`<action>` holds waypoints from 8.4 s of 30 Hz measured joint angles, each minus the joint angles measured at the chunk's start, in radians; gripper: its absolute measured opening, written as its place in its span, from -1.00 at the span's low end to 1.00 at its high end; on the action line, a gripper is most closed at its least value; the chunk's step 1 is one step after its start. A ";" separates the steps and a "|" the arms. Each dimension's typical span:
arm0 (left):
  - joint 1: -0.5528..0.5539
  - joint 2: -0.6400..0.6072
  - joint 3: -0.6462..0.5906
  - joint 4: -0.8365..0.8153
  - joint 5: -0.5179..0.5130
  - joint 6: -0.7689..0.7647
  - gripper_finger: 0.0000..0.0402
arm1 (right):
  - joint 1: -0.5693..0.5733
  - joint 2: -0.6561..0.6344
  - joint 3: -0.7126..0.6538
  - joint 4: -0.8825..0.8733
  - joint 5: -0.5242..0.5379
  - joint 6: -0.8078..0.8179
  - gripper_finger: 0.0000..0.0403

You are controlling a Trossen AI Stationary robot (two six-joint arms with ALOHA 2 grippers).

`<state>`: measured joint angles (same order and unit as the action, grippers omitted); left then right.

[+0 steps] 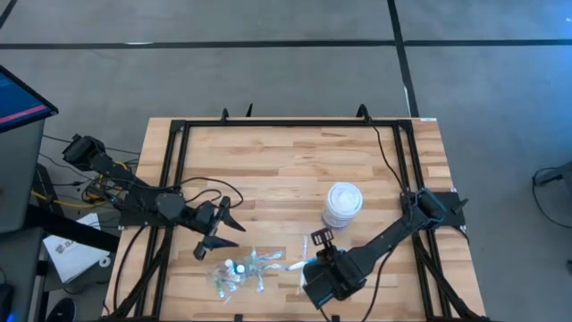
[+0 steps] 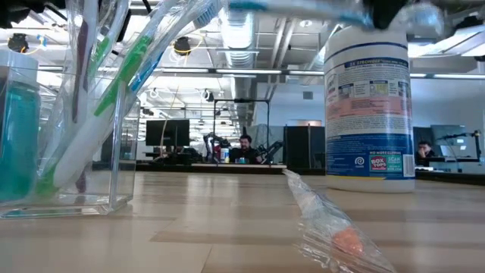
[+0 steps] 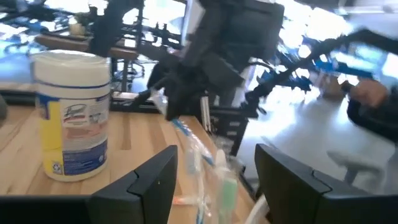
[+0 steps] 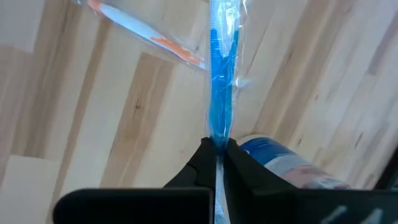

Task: Pick & Place toothbrushing station
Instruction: Put the blue toothbrush into the transparent organizer

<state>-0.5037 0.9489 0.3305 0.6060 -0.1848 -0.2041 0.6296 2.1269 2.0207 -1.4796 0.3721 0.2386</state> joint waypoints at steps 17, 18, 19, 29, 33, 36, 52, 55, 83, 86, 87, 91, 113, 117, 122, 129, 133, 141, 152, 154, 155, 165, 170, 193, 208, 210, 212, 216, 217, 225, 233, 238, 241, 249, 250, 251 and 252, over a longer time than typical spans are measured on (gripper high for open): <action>0.013 0.000 0.000 0.091 -0.086 -0.228 0.04 | 0.018 -0.002 0.138 -0.092 0.078 -0.036 -0.98; 0.018 0.000 0.000 0.093 -0.086 -0.233 0.04 | 0.019 -0.002 0.139 -0.092 0.077 -0.036 -0.98; 0.024 0.000 0.000 0.092 -0.086 -0.241 0.04 | 0.022 -0.002 0.139 -0.092 0.077 -0.036 -0.99; 0.045 0.000 0.000 0.092 -0.085 -0.287 0.04 | 0.074 -0.002 0.140 -0.092 0.048 -0.026 -0.99; 0.045 0.000 0.000 0.092 -0.081 -0.308 0.04 | 0.093 -0.002 0.140 -0.092 0.061 -0.020 -1.00; 0.046 0.000 0.000 0.093 -0.082 -0.326 0.04 | 0.098 -0.002 0.140 -0.092 0.079 -0.020 -1.00; 0.179 0.000 0.000 0.094 0.038 -0.516 0.04 | 0.090 -0.001 0.217 -0.092 0.232 -0.124 -1.00; 0.193 0.002 0.006 0.093 0.047 -0.544 0.04 | 0.075 0.000 0.217 -0.091 0.243 -0.154 -1.00; 0.329 0.488 0.398 0.089 0.483 -0.726 0.04 | 0.024 0.000 0.217 0.002 0.487 -0.407 -1.00; 0.329 0.522 0.414 0.089 0.487 -0.758 0.04 | 0.024 0.000 0.217 0.002 0.493 -0.407 -1.00; 0.329 0.532 0.418 0.087 0.488 -0.771 0.04 | 0.024 0.000 0.217 0.002 0.493 -0.407 -1.00; 0.329 0.566 0.441 0.090 0.510 -0.804 0.04 | 0.024 0.000 0.217 0.009 0.499 -0.418 -1.00; 0.333 0.664 0.555 0.078 0.639 -0.852 -0.02 | 0.021 -0.001 0.216 0.069 0.526 -0.485 -1.00; 0.333 0.672 0.555 0.084 0.648 -0.852 -0.16 | 0.016 -0.001 0.216 0.072 0.525 -0.484 -1.00; 0.332 0.673 0.555 0.085 0.659 -0.850 -0.32 | 0.010 0.007 0.216 0.073 0.518 -0.484 -1.00; 0.331 0.673 0.555 0.083 0.661 -0.841 -0.48 | 0.005 0.006 0.216 0.077 0.517 -0.482 -1.00; 0.332 0.673 0.555 0.080 0.660 -0.807 -0.64 | 0.005 0.006 0.216 0.078 0.517 -0.482 -1.00; 0.332 0.673 0.555 0.059 0.653 -0.790 -0.94 | 0.006 0.006 0.216 0.082 0.519 -0.483 -1.00; 0.332 0.673 0.555 0.055 0.661 -0.769 -0.93 | 0.012 0.006 0.216 0.082 0.498 -0.458 -0.86; 0.332 0.673 0.555 0.056 0.664 -0.768 -0.93 | 0.018 0.006 0.216 0.081 0.496 -0.458 -0.76; 0.332 0.673 0.555 0.058 0.665 -0.764 -0.93 | 0.021 0.006 0.216 0.081 0.498 -0.458 -0.71; 0.340 0.672 0.555 0.054 0.691 -0.690 -0.93 | 0.084 0.006 0.216 0.081 0.539 -0.391 -0.46; 0.343 0.647 0.541 0.037 0.691 -0.647 -0.93 | 0.104 0.006 0.216 0.091 0.553 -0.337 -0.44; 0.147 0.102 0.197 0.040 0.479 -0.301 -0.93 | 0.096 0.006 0.216 0.142 0.545 -0.197 -0.44; -0.177 0.039 0.040 0.047 0.127 -0.057 -0.91 | 0.087 0.006 0.216 0.142 0.543 -0.128 -0.44; -0.219 0.039 0.030 0.051 0.077 -0.033 -0.91 | 0.084 0.006 0.216 0.145 0.543 -0.116 -0.44; -0.262 0.039 0.014 0.062 0.023 -0.011 -0.91 | 0.082 0.006 0.216 0.146 0.542 -0.089 -0.44; -0.338 0.039 -0.033 0.121 -0.094 0.016 -0.93 | 0.081 0.006 0.216 0.146 0.542 -0.073 -0.44; -0.354 0.039 -0.044 0.132 -0.118 0.017 -0.93 | 0.081 0.006 0.216 0.146 0.543 -0.074 -0.44; -0.422 0.118 -0.134 0.328 -0.211 0.059 -0.93 | 0.070 0.006 0.216 0.159 0.543 -0.062 -0.44; -0.422 0.295 -0.155 0.507 -0.212 0.066 -0.91 | 0.061 0.006 0.216 0.174 0.542 -0.062 -0.44; -0.422 0.356 -0.155 0.527 -0.212 0.041 -0.93 | 0.062 0.006 0.216 0.175 0.542 -0.062 -0.44; -0.431 0.376 -0.155 0.527 -0.230 0.036 -0.91 | 0.062 0.006 0.216 0.175 0.542 -0.062 -0.44; -0.483 0.409 -0.155 0.528 -0.321 0.039 -0.92 | 0.063 0.006 0.216 0.175 0.542 -0.062 -0.44; -0.492 0.409 -0.158 0.530 -0.334 0.037 -0.92 | 0.063 0.006 0.216 0.175 0.542 -0.062 -0.44; -0.500 0.409 -0.162 0.533 -0.345 0.032 -0.92 | 0.063 0.006 0.216 0.175 0.542 -0.062 -0.44; -0.507 0.409 -0.168 0.531 -0.360 0.022 -0.92 | 0.063 0.006 0.216 0.175 0.542 -0.062 -0.44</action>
<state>-1.0107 1.3575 0.1628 1.1369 -0.5450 -0.1818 0.6922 2.1330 2.2368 -1.3044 0.9141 0.1768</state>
